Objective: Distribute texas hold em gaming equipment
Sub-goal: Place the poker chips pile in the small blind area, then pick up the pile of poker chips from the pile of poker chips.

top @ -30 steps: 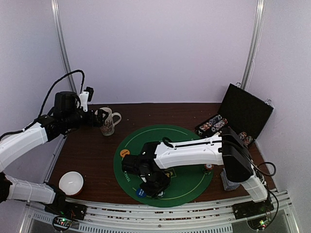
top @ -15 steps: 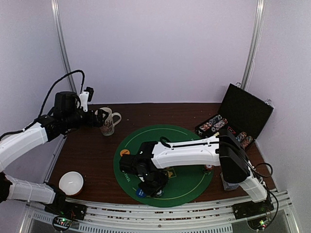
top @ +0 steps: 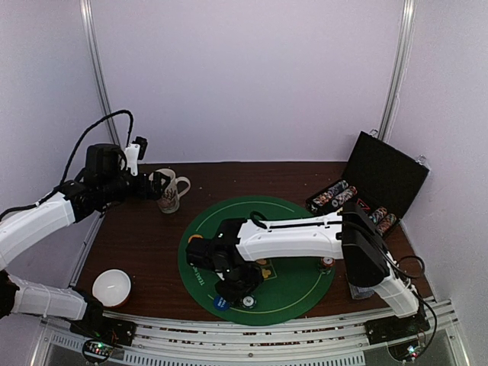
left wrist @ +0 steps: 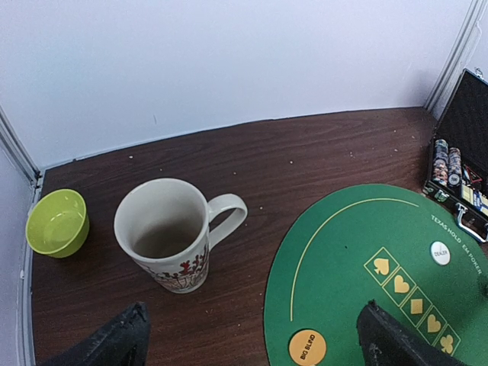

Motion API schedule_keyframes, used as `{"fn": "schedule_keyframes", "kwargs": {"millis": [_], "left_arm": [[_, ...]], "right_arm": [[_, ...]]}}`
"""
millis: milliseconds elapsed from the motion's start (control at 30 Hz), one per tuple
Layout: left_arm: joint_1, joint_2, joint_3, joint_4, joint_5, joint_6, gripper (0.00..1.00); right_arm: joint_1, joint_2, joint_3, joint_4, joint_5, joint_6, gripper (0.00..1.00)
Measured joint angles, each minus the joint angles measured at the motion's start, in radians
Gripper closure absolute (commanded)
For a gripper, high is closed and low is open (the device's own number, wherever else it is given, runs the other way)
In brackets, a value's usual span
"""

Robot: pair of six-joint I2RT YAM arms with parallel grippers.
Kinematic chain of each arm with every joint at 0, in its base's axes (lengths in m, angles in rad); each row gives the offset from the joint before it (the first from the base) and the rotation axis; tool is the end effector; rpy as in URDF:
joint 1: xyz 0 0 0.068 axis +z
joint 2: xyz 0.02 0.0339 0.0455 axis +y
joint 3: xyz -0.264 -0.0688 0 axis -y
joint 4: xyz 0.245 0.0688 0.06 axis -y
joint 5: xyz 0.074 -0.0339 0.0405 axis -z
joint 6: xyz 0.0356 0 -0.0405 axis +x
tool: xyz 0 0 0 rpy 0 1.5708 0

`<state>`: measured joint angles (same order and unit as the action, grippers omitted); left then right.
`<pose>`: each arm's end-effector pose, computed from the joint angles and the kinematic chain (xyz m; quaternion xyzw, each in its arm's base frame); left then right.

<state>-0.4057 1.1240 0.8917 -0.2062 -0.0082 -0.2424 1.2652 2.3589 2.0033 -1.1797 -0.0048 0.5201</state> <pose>0.2366 -0.1013 0.3070 0.0666 0.8413 -0.1675 0.5096 0.1387 0.4403 0.1611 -0.3640 0.9312 0.0153 0.0093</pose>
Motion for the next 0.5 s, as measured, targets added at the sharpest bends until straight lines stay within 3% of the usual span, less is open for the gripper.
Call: {"fn": "schedule_keyframes", "kwargs": {"millis": [33,100,133,333,500], "left_arm": [[0.000,0.000,0.000,0.000,0.000,0.001,0.02],[0.000,0.000,0.000,0.000,0.000,0.002,0.02],[0.000,0.000,0.000,0.000,0.000,0.002,0.02],[0.000,0.000,0.000,0.000,0.001,0.003,0.02],[0.000,0.000,0.000,0.000,0.002,0.003,0.02]], "right_arm": [[-0.002,0.002,0.005,0.003,0.004,-0.003,0.25],[-0.005,0.009,0.024,-0.001,0.008,0.000,0.03],[-0.005,0.014,0.046,0.000,0.009,-0.004,0.00],[-0.010,-0.021,0.139,0.039,0.000,-0.036,0.00],[-0.030,-0.203,0.057,0.061,-0.003,-0.034,0.00]]}}
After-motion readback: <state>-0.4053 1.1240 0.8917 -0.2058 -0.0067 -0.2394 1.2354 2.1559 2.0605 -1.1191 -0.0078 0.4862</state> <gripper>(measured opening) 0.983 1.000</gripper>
